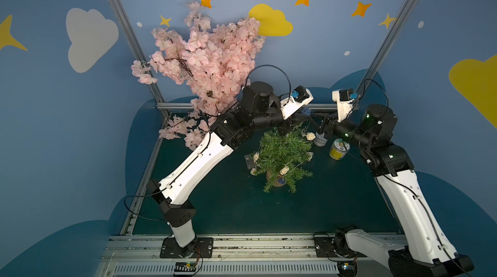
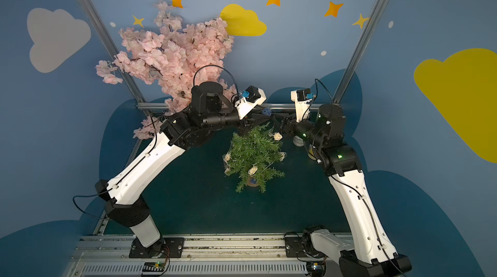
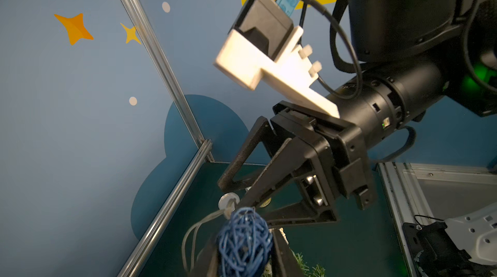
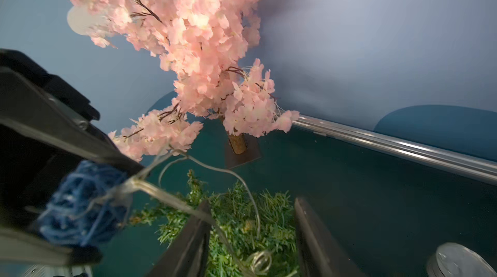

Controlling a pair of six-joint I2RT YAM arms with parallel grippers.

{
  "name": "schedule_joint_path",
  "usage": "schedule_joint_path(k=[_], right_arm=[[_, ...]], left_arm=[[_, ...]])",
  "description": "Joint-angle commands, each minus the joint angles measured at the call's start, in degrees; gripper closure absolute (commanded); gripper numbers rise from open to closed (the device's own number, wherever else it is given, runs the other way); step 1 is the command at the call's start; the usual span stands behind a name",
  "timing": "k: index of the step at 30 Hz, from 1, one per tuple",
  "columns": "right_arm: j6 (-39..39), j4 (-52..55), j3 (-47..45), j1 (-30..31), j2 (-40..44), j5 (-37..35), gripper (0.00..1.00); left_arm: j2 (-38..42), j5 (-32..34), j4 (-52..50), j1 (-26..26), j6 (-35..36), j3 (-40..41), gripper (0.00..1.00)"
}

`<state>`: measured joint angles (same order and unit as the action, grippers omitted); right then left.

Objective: Remove string lights from the small christmas tree
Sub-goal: Remove the light string from the Christmas tree.

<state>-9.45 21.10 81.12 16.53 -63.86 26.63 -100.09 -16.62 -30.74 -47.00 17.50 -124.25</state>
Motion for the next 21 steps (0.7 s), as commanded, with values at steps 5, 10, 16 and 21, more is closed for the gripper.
schedule_joint_path(k=[5, 10, 16, 21], right_arm=[[-1.0, -7.0, -3.7, -0.3, 1.9, 8.4, 0.6], [-0.8, -6.3, -4.2, -0.2, 2.1, 8.9, 0.87], [-0.6, -5.1, -4.9, -0.3, 3.6, 7.9, 1.0], [0.1, -3.2, -4.7, -0.2, 4.8, 6.1, 1.0]], left_arm=[[0.8, -2.7, 1.3, 0.1, -1.6, 0.2, 0.68], [0.6, -2.9, 1.4, 0.1, -1.8, 0.0, 0.67], [0.0, -1.4, 0.1, 0.1, -1.2, -0.5, 0.65], [0.1, 0.8, -0.8, 0.1, -0.6, -0.4, 0.44]])
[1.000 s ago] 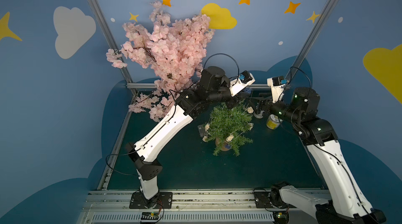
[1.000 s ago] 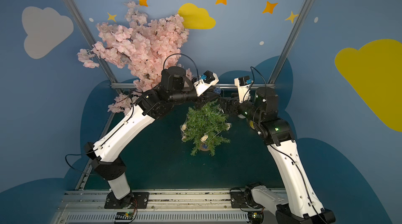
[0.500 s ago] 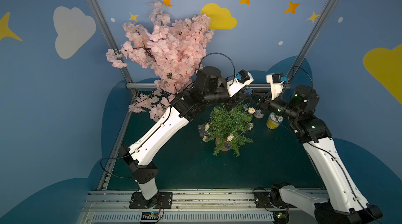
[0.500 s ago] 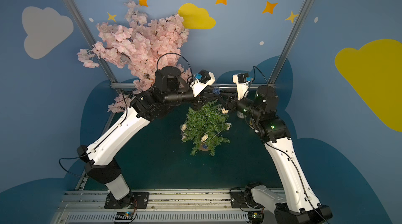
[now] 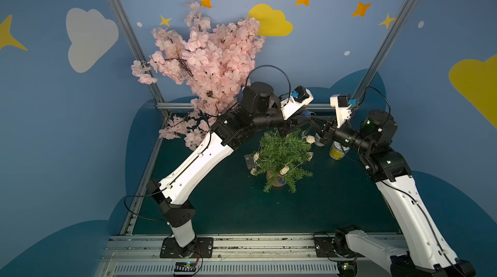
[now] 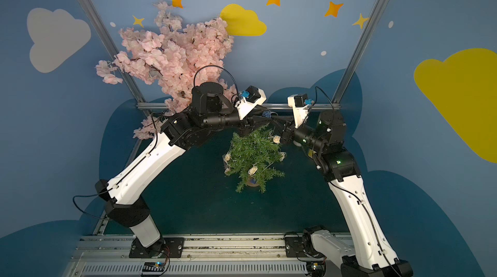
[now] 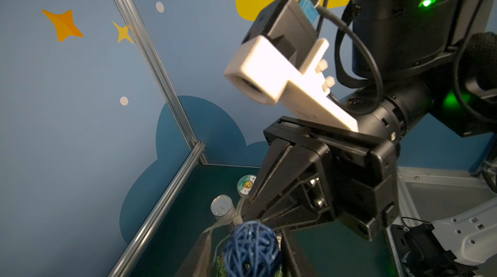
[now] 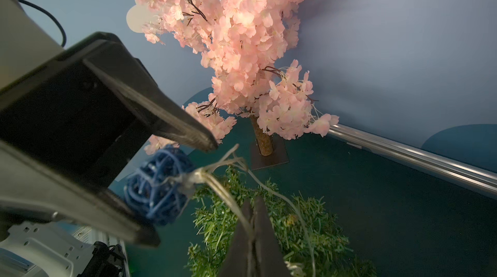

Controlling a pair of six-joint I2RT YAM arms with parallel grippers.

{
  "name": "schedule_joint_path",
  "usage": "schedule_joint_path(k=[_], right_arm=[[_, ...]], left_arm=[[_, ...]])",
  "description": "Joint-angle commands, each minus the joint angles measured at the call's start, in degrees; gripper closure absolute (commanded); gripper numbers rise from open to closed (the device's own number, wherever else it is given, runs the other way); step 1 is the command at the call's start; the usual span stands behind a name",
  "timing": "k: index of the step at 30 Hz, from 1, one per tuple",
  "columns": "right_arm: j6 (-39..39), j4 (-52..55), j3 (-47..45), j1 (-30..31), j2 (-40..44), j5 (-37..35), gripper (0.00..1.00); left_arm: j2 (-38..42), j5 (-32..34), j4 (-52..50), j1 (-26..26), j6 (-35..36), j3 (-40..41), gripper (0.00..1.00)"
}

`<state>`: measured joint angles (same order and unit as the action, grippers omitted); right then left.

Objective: Remove string lights from the small christmas tree
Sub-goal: Remove the light string from the Christmas tree.

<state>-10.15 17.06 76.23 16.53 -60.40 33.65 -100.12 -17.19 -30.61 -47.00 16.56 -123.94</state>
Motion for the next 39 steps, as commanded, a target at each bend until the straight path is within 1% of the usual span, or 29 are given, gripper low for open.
schedule_joint_path(k=[1, 5, 6, 7, 12, 16, 22, 26, 29, 33, 39], right_arm=[[1.2, 1.6, 0.4, -0.3, 1.5, -1.3, 1.0], [1.7, 4.0, 0.9, -0.4, 2.5, -3.3, 1.0], [1.7, 4.5, 0.8, -0.6, 2.7, -3.9, 1.0], [1.7, 5.1, 0.9, -0.6, 2.8, -4.3, 1.0], [1.7, 7.6, 1.1, -0.8, 3.4, -5.1, 1.0], [2.1, 8.9, 0.9, -0.8, 4.1, -5.8, 1.0], [3.8, 13.2, 1.1, -1.2, 5.0, -9.8, 1.0], [3.5, 15.1, 1.2, -1.5, 5.8, -11.4, 1.0], [3.7, 16.9, 1.2, -1.6, 6.1, -13.5, 1.0], [3.9, 18.9, 0.8, -2.0, 6.1, -15.6, 1.0], [3.0, 19.4, 0.2, -2.3, 8.0, -15.1, 1.0]], left_arm=[[0.1, 1.7, -1.3, 0.1, 0.4, -0.9, 0.37], [0.4, 4.3, -2.7, -0.1, 1.3, -0.9, 0.08], [0.6, 6.4, -2.7, -0.2, 1.5, -0.5, 0.02], [0.9, 8.0, -2.4, -0.2, 1.6, 0.1, 0.0], [3.4, 15.8, -0.3, -0.3, 2.4, 3.2, 0.0], [6.3, 18.7, 1.1, -0.3, 1.1, 5.3, 0.0], [11.2, 23.5, 0.9, -0.3, -1.7, 9.3, 0.0], [15.6, 26.5, 0.9, -0.4, -4.2, 14.1, 0.0], [19.7, 29.5, 2.6, -0.7, -6.2, 20.2, 0.0], [23.8, 31.7, 3.3, -0.6, -8.6, 27.0, 0.0], [26.5, 30.5, 3.8, -1.3, -13.4, 34.7, 0.0]])
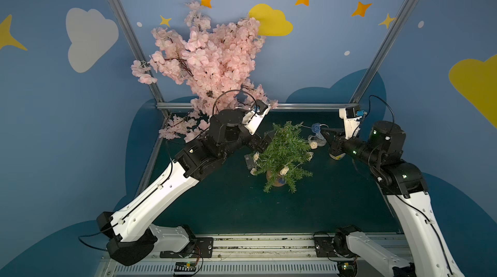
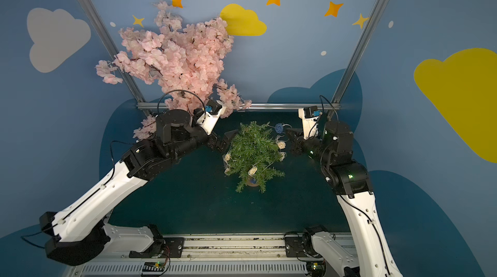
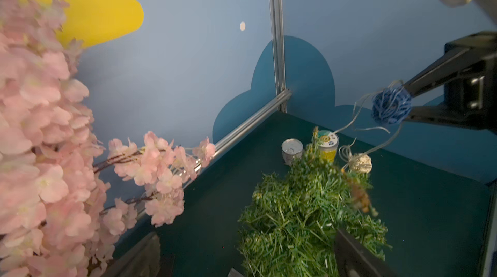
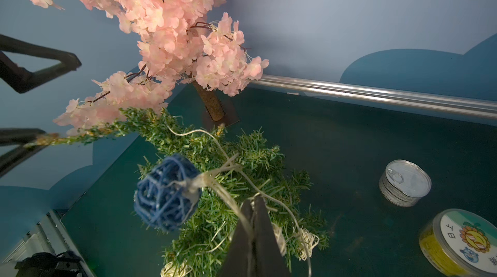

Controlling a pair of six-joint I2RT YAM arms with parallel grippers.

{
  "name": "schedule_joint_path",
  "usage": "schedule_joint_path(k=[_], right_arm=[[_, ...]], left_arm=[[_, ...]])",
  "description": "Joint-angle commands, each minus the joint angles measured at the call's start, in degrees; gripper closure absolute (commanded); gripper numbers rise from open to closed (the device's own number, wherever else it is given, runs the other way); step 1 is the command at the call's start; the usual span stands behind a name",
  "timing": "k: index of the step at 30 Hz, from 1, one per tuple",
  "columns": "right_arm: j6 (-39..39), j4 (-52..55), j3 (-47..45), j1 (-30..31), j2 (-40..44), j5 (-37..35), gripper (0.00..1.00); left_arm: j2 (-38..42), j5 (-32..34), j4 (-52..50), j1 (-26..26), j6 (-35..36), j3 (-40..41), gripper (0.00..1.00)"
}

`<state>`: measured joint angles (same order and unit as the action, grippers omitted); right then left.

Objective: Remove string lights from the small christmas tree
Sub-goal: Remove the light string from the Christmas tree.

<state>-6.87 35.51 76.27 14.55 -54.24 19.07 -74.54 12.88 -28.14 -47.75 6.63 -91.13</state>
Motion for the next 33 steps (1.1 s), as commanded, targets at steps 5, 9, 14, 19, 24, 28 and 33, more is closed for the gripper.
schedule_joint_path(k=[5, 9, 14, 19, 24, 28, 33], right_arm=[[-0.6, 2.8, 1.1, -0.2, 2.4, -0.9, 1.0], [-1.1, 3.0, -0.5, -0.2, 2.7, -1.1, 1.0], [-2.4, 3.7, -1.3, -0.2, 4.8, -0.3, 1.0], [-4.0, 5.4, -1.3, 0.2, 7.7, 2.0, 1.0], [-4.5, 8.3, 0.8, 0.8, 9.3, 3.5, 1.0], [-6.7, 8.4, 2.4, 2.0, 9.3, 7.0, 1.0], [-8.3, 7.8, 4.2, 4.9, 8.9, 7.6, 1.0]], left_arm=[[1.2, 0.1, 3.5, -2.1, -6.7, 7.2, 0.0], [-0.4, 0.3, 4.8, -3.4, -8.1, 8.4, 0.0], [-1.4, 0.6, 4.8, -4.5, -9.2, 8.8, 0.0], [0.1, 0.1, 6.4, -4.9, -10.3, 11.9, 0.0], [1.0, -0.3, 5.3, -5.5, -9.7, 13.6, 0.0], [1.9, 0.0, 7.4, -8.1, -8.5, 16.5, 0.0], [3.0, -0.8, 8.2, -11.0, -8.1, 17.9, 0.0]])
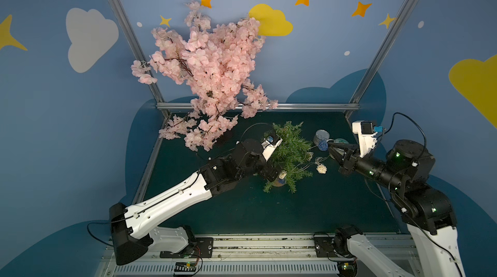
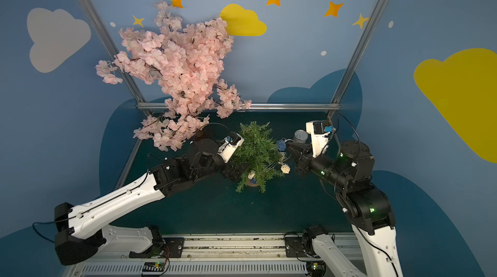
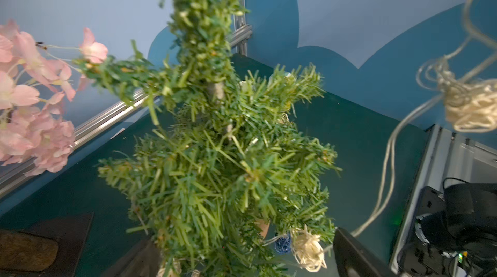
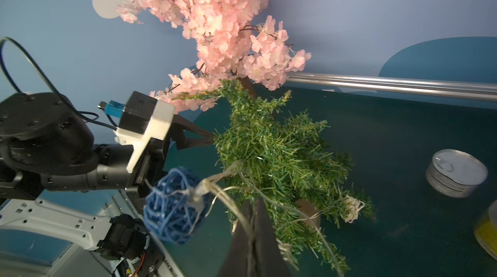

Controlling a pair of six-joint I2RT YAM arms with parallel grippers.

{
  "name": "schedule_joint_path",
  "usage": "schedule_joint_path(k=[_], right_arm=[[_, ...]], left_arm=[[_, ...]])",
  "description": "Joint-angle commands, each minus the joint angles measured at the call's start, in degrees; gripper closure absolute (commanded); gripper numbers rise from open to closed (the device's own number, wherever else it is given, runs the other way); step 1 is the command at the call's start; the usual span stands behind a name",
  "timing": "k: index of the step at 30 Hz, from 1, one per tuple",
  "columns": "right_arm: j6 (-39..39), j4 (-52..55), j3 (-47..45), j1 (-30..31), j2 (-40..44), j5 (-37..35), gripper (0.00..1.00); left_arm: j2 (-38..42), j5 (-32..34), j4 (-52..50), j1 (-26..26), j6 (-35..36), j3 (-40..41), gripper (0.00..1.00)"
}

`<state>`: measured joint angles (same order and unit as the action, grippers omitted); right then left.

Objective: Remove string lights from the small christmas tree
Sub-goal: Remove the light string from the Christmas tree.

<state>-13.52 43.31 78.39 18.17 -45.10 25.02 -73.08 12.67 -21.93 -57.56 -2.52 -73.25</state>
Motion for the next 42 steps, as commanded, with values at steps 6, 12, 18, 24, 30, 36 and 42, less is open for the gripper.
schedule_joint_path(k=[6, 12, 18, 24, 30, 36, 42], right_arm=[[-4.7, -2.3, 4.8, 4.8, -1.6, 3.6, 1.0], [-7.5, -5.1, 7.0, 9.3, -3.4, 4.0, 1.0], [-8.3, -6.6, 8.4, 14.2, -5.2, 2.3, 1.0], [-6.6, -7.1, 8.2, 22.0, -6.7, -4.4, 1.0], [-3.5, -6.6, 9.5, 29.4, -8.6, -11.9, 1.0], [-2.5, -4.8, 10.4, 30.3, -9.7, -16.6, 1.0], [-4.0, -6.0, 8.3, 30.3, -9.1, -18.4, 1.0]], left_arm=[[2.7, -1.6, 2.7, -5.0, 3.3, 1.7, 0.0], [1.7, -3.7, 4.4, -5.8, 4.0, 2.4, 0.0], [-0.5, -6.7, 9.7, -6.0, 5.8, 3.0, 0.0], [-3.3, -7.0, 12.6, -6.0, 6.8, 1.6, 0.0], [-3.7, -5.3, 16.3, -6.0, 5.7, 2.9, 0.43], [-0.3, -2.9, 18.7, -6.0, 2.3, 6.0, 0.81], [2.8, -1.8, 16.2, -6.0, 0.6, 7.9, 0.95]])
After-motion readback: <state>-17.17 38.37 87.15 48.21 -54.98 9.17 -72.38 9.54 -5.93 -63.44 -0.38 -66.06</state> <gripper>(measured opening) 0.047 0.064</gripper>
